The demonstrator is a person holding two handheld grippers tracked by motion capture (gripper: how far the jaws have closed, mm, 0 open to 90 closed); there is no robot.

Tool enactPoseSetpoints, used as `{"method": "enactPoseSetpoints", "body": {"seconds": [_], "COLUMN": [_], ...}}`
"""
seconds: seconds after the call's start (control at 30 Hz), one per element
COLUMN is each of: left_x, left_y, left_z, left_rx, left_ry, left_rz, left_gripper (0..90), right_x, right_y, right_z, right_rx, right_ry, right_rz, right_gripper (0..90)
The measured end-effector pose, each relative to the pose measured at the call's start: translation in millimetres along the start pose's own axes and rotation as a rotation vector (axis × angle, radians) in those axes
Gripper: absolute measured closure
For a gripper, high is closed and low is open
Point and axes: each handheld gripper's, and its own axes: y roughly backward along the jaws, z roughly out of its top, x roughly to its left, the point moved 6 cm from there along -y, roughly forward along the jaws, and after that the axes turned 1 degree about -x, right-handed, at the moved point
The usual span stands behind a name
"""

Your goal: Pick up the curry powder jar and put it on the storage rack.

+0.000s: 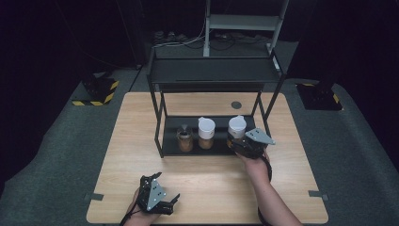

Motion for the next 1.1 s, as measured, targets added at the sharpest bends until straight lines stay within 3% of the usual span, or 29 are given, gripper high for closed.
{"method": "enactPoseSetpoints", "body": {"seconds": [0.63, 1.1], "left_x": [0.6, 1.3], "left_y": [0.6, 0.9], "left_z": [-0.8, -1.1], "left_rx": [-0.006, -0.008], "left_ry": [0.006, 0.009], "left_rz": [-0.004, -0.006], "left_gripper": [0.9, 0.9], "right_x": [1.7, 2.7], "right_y": [-19.8, -23.4], "right_z": [-4.4, -11.7], "right_rx": [0.026, 0.023], "right_ry": [-0.018, -0.031], "right_rz": [-0.027, -0.025], "right_gripper": [30.3, 30.2]}}
